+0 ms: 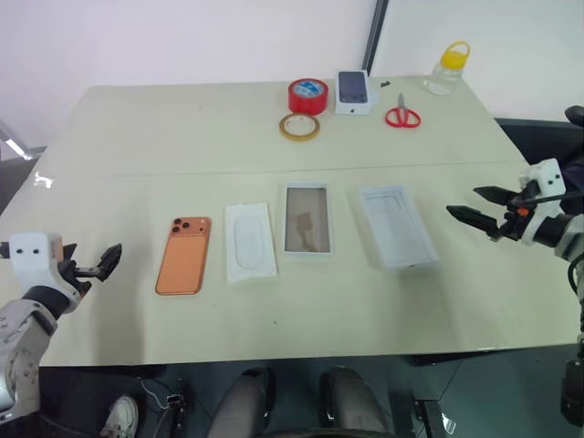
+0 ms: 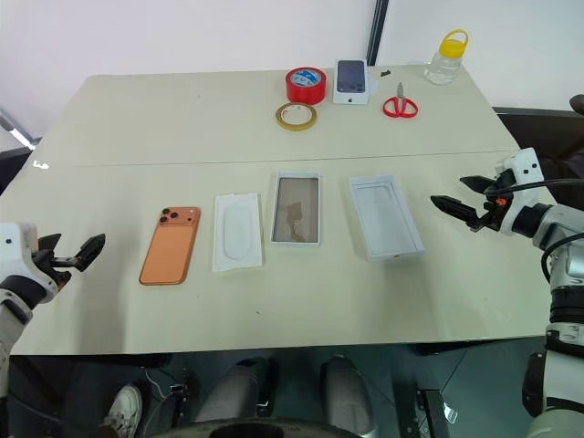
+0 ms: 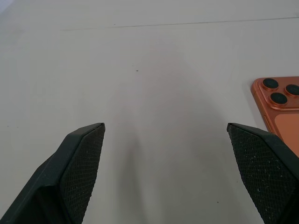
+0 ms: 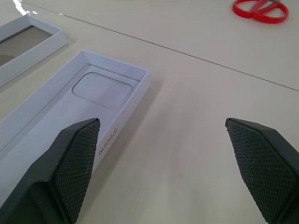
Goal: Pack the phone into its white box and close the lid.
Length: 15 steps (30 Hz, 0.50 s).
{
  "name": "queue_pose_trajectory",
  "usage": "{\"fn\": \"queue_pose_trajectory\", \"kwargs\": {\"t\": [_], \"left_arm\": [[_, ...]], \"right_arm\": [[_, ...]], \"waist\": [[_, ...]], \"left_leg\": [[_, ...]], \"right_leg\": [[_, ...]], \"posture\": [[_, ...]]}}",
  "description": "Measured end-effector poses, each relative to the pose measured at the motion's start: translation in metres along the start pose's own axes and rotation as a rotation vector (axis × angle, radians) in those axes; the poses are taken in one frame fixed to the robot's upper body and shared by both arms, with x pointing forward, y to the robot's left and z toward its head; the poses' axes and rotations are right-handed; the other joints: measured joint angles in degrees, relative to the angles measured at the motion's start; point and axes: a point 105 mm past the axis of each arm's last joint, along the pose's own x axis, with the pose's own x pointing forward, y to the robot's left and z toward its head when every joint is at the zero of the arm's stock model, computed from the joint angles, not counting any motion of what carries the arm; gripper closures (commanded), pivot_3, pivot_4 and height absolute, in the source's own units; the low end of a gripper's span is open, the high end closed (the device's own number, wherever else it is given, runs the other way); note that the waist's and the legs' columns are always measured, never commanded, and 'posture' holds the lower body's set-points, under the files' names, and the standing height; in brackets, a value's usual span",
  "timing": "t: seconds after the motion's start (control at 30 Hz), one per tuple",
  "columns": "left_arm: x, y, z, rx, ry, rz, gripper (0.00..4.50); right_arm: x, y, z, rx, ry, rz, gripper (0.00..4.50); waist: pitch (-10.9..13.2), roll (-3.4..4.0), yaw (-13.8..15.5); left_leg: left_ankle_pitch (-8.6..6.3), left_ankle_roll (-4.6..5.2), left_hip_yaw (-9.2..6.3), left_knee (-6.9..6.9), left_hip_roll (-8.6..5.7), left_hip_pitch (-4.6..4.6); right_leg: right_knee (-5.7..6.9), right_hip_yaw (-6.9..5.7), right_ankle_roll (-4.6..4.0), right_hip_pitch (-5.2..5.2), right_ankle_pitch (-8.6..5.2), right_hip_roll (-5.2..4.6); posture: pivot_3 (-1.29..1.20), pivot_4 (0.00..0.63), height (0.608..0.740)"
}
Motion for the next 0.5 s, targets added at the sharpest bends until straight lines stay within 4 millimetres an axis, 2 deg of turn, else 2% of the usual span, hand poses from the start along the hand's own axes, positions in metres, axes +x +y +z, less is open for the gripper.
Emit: {"fn": "queue_pose_trajectory", "kwargs": {"t": [0.2, 0.33, 0.4, 0.5], "left_arm": [[-0.001, 0.0, -0.001, -0.001, 0.005, 0.001, 0.11], [-0.001, -0.002, 0.0, -0.002, 0.006, -0.001, 0.11], [-0.001, -0.009, 0.003, -0.002, -0.002, -0.02, 0.11], [0.003, -0.035, 0.01, -0.023, -0.022, -0.104, 0.11]], "right_arm": [[0.001, 0.001, 0.0, -0.001, 0.003, 0.005, 0.0], [0.003, 0.007, 0.007, -0.032, -0.005, 0.029, 0.0], [0.007, 0.015, 0.012, -0.064, -0.007, 0.064, 0.0], [0.015, 0.033, 0.015, -0.101, -0.001, 0.135, 0.0]], "waist": [[0.0, 0.0, 0.0], [0.0, 0.0, 0.0], [0.0, 0.0, 0.0], [0.0, 0.0, 0.1]], "left_leg": [[0.0, 0.0, 0.0, 0.0, 0.0, 0.0], [0.0, 0.0, 0.0, 0.0, 0.0, 0.0], [0.0, 0.0, 0.0, 0.01, 0.0, 0.0], [0.0, 0.0, 0.0, 0.02, 0.0, 0.0]], "right_leg": [[0.0, 0.0, 0.0, 0.0, 0.0, 0.0], [0.0, 0.0, 0.0, 0.0, 0.0, 0.0], [0.0, 0.0, 0.0, 0.0, 0.0, 0.0], [0.0, 0.0, 0.0, 0.01, 0.0, 0.0]], "posture": [[0.0, 0.15, 0.74], [0.0, 0.15, 0.74], [0.0, 0.15, 0.74], [0.0, 0.15, 0.74]]}}
